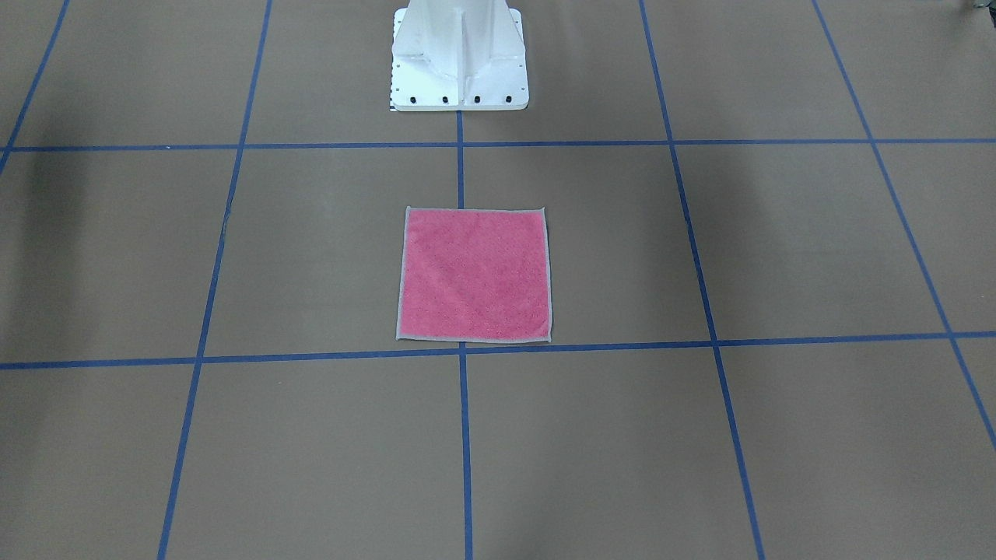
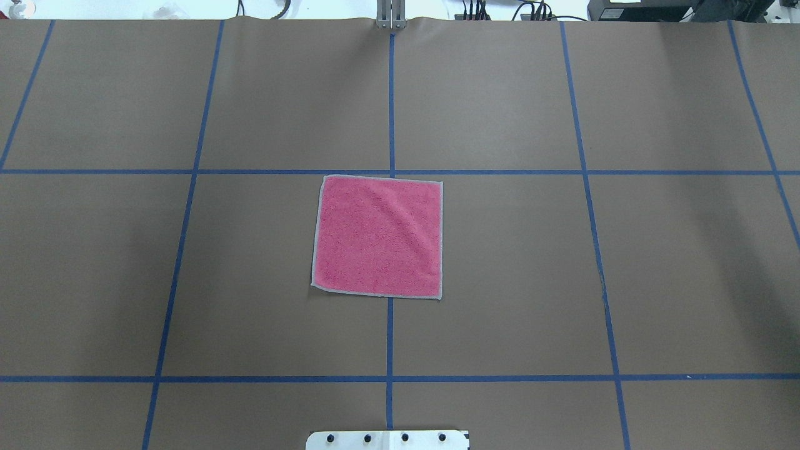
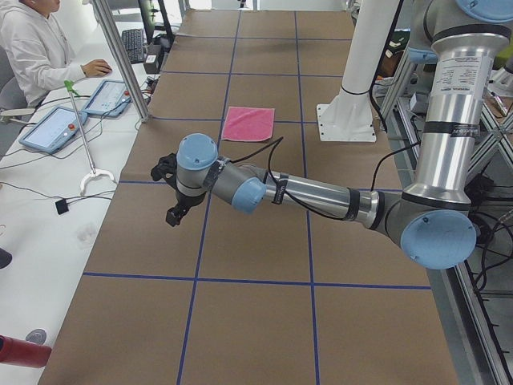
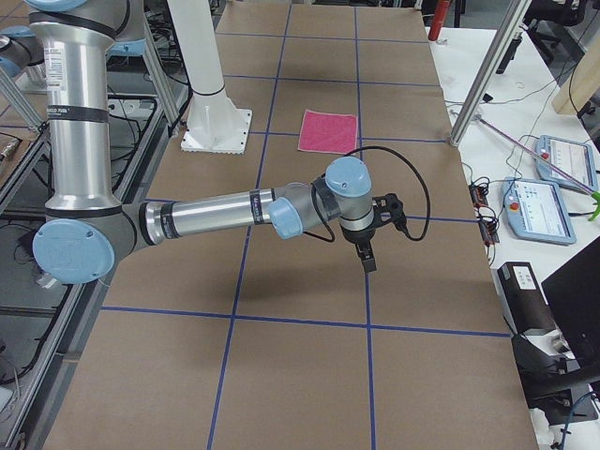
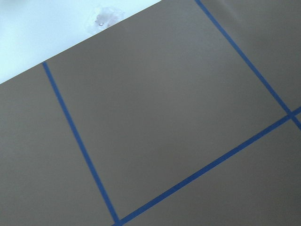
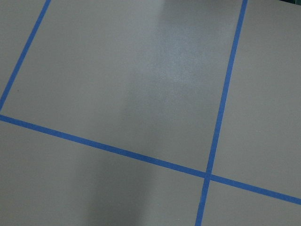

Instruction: Fold towel twice with both arms

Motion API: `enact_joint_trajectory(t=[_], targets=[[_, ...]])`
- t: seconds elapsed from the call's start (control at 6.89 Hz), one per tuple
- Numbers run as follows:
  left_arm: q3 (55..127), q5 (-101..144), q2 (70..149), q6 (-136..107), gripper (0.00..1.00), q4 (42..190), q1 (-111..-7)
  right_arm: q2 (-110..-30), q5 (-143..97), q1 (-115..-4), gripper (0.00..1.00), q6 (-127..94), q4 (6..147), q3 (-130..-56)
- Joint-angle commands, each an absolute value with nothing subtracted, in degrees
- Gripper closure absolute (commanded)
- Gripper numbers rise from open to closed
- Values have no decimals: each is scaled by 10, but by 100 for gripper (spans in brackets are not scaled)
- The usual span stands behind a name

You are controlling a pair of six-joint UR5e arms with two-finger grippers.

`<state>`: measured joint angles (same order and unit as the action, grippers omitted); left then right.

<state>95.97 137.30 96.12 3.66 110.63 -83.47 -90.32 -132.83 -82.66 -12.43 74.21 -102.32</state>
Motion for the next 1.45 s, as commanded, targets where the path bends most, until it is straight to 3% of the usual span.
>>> enact_joint_trajectory(t=[0.0,0.44,1.02,1.31], targets=[[1006,1370,970,-129,0,1120,-754,-898,-1328,-765,0,-266,740,-1077],[1111,1213,968,-473,0,1120,-608,-906,-1261,-657,0,-536,608,-1111],[1136,1095,992,-801,0,1185,-388,-912,-1184,-520,0,-842,576,-1171],[1132,1036,1026,-878,0,1185,-319,-913,-1011,-398,0,-878,576,-1199]])
